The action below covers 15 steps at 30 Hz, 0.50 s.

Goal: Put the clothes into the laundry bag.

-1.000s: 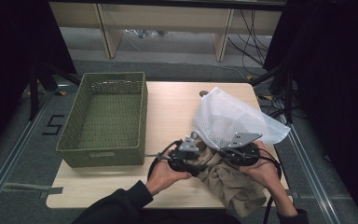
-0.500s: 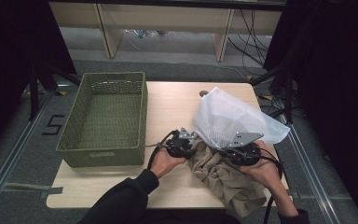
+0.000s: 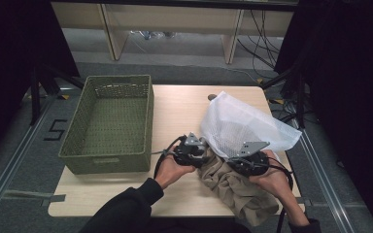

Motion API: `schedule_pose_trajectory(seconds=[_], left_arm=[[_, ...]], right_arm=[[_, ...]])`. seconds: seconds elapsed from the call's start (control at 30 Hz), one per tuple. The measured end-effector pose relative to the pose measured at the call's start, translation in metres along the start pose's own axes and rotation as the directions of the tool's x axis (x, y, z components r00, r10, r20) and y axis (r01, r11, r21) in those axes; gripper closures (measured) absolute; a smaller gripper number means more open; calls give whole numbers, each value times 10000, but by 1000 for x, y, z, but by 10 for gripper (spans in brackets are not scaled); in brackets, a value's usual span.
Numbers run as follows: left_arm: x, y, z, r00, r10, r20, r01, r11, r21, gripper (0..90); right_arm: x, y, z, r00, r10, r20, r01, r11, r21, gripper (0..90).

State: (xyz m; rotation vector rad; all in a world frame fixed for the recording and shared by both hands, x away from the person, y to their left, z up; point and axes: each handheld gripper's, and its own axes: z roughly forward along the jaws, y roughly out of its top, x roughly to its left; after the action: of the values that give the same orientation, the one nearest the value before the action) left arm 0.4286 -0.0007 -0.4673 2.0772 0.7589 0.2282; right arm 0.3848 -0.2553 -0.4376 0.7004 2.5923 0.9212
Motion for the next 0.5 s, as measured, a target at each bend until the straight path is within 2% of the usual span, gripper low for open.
schedule_pose_trajectory(seconds=[0.03,0.07,0.1,0.13,0.17,0.2,0.23,0.27,0.3,0.33,0.37,0.4,0.43,0.5], left_arm=[[3,0,-3,9982,-51,-591,65,9997,229,592],[6,-1,-3,9913,327,-1276,-243,9975,663,602],[8,-2,-1,9869,626,-1487,-487,9943,952,606],[9,-4,3,9840,890,-1545,-707,9903,1199,617],[10,-5,9,9828,958,-1576,-747,9881,1345,618],[8,-8,16,9834,705,-1670,-453,9876,1503,612],[8,-9,22,9825,798,-1685,-506,9839,1714,597],[7,-10,28,9852,563,-1618,-258,9824,1851,585],[6,-10,33,9831,599,-1727,-237,9786,2045,558],[5,-10,36,9808,722,-1813,-275,9709,2379,514],[5,-11,40,9808,699,-1820,-227,9681,2497,484],[5,-10,42,9795,505,-1950,-13,9697,2445,461],[6,-9,43,9770,521,-2066,-2,9698,2438,437],[9,-9,45,9797,298,-1983,167,9733,2290,458]], right_arm=[[0,-1,0,10000,34,-13,-34,10000,57,898],[0,-1,-1,9999,126,-74,-124,9996,255,898],[-2,-1,0,9999,-54,-144,57,9998,205,898],[-2,-2,2,9999,-29,-108,30,10000,87,898],[-2,-2,1,10000,-5,-100,7,9999,141,898],[-1,-2,0,9999,56,-100,-55,9998,172,898],[-1,-2,-2,9999,132,-81,-131,9997,196,898],[-1,-2,-4,9998,149,-148,-145,9995,297,898],[-1,-2,-4,9999,5,-169,-3,9999,131,898],[-1,-2,-5,9999,-83,-148,84,9999,71,898],[1,-1,-7,9998,-98,-196,100,9999,75,898],[2,-1,-8,9994,-65,-344,71,9998,172,898],[3,-1,-10,9994,18,-335,-9,9997,253,898],[4,-3,-8,9988,-154,-459,162,9997,161,898]])
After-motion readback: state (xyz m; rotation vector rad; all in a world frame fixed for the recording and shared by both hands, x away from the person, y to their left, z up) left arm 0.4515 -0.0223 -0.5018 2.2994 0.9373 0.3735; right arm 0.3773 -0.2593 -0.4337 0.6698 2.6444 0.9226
